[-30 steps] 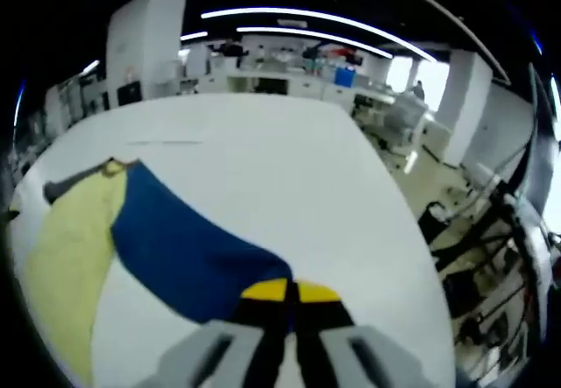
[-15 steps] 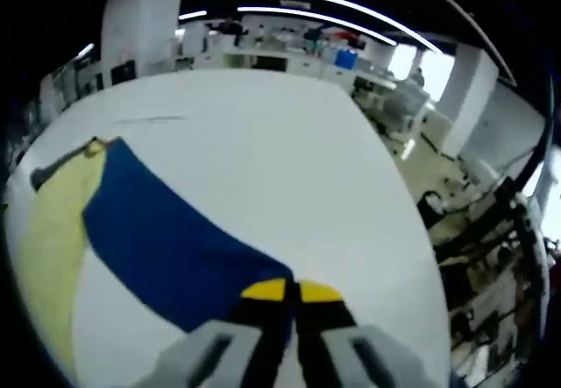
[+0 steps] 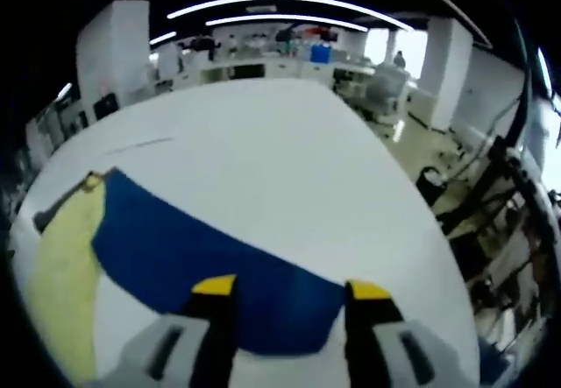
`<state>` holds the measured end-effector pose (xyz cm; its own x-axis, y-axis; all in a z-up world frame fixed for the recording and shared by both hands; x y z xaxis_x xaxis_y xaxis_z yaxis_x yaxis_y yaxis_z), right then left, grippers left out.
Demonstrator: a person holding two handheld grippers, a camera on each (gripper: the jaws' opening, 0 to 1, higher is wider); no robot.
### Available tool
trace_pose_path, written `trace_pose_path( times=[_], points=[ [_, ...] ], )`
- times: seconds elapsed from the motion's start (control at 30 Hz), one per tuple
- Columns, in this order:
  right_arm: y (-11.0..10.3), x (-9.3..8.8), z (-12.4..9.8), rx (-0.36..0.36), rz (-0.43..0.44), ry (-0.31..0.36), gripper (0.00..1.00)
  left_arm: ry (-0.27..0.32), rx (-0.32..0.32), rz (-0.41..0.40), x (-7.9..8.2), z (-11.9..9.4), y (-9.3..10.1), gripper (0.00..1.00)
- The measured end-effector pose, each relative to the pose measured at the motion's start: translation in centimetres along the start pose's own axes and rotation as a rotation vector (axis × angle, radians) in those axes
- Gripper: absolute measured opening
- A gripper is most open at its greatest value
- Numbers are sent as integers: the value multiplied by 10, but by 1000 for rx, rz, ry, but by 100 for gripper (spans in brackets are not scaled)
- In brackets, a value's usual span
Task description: Fold the garment on the visible template until the final outline fits inside the template.
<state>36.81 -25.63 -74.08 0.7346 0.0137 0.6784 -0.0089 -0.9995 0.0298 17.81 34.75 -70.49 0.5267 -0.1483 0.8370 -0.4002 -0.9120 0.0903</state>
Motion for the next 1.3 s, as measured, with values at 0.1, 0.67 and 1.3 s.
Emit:
trace_pose_path(
  times=[0.1,0.67,1.3],
  points=[
    [0,-5,5,-8,23,-17,49,1,0,0,0,-1,0,99],
    [2,-25,11,-30,47,-54,23,-2,15,-8,-2,-3,-3,98],
    [2,-22,4,-9,77,-13,0,0,19,1,0,-4,-1,99]
  ],
)
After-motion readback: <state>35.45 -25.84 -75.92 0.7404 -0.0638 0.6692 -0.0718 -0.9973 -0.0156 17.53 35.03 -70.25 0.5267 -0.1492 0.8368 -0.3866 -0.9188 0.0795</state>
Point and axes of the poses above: the point that each gripper's makers call its tool centre point, and the gripper's own axes: z roughly forward along the fingers, y roughly to its right, x roughly out of its top, the point moved 10 cm from there along -z, roughly backward along the fingers
